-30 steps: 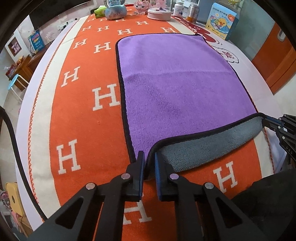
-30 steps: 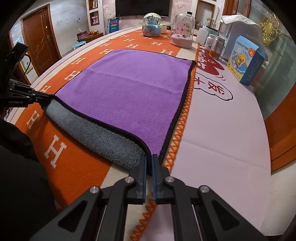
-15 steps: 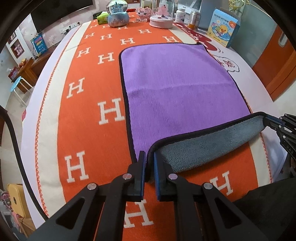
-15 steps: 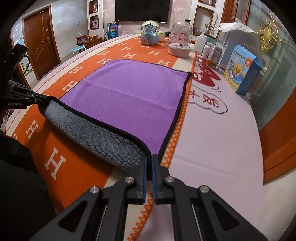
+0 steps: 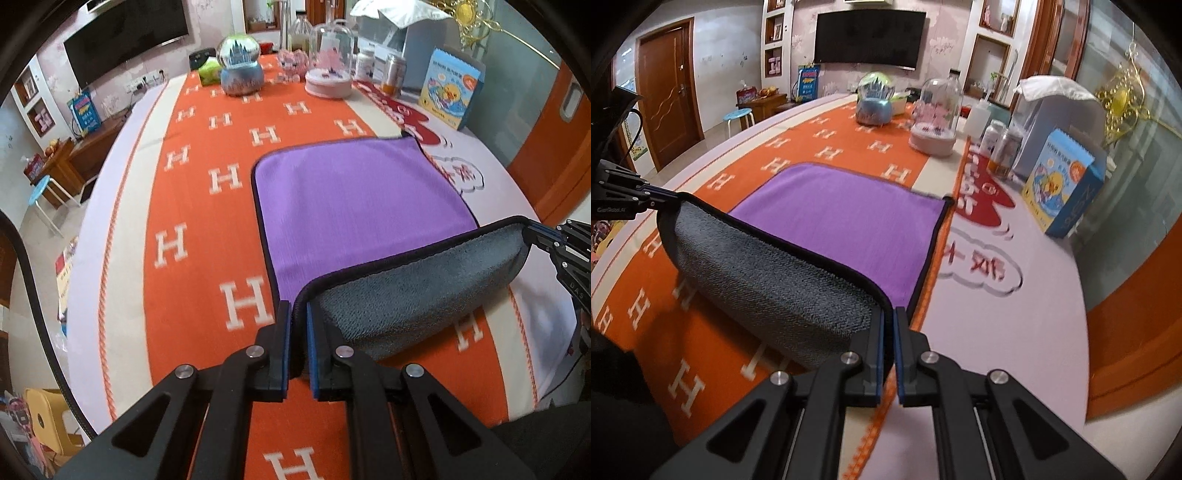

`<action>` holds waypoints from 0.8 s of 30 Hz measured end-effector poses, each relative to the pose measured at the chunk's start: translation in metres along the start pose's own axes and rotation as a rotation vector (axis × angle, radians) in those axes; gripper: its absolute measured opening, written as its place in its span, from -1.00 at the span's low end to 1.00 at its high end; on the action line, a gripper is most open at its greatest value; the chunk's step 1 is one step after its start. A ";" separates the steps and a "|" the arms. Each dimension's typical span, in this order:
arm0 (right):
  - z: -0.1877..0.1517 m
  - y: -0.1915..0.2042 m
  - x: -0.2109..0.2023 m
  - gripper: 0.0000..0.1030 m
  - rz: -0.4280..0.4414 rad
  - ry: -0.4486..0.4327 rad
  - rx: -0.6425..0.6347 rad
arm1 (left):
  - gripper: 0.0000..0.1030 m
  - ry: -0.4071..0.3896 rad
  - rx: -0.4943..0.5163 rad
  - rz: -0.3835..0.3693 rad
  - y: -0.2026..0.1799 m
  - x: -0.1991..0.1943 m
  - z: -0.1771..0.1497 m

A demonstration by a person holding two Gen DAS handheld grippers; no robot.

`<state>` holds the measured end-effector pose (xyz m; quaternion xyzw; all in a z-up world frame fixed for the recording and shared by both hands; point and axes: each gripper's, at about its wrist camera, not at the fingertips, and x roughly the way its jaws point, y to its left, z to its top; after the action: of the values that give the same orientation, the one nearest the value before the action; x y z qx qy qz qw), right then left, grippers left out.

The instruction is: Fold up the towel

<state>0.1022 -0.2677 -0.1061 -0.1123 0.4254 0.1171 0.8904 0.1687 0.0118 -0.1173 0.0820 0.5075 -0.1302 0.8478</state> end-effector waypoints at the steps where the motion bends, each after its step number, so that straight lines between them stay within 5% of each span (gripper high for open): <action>1: 0.007 -0.002 0.002 -0.92 -0.007 -0.012 -0.005 | -0.88 -0.009 0.004 0.004 0.001 -0.001 0.005; 14: 0.086 -0.027 0.027 -0.92 -0.125 -0.143 -0.019 | -0.88 -0.183 -0.016 0.096 0.014 -0.001 0.086; 24: 0.110 -0.026 0.062 -0.92 -0.236 -0.237 -0.046 | -0.89 -0.275 -0.124 0.156 0.026 0.032 0.119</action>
<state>0.2284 -0.2528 -0.0850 -0.1672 0.2983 0.0337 0.9391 0.2903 -0.0003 -0.0891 0.0499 0.3859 -0.0425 0.9202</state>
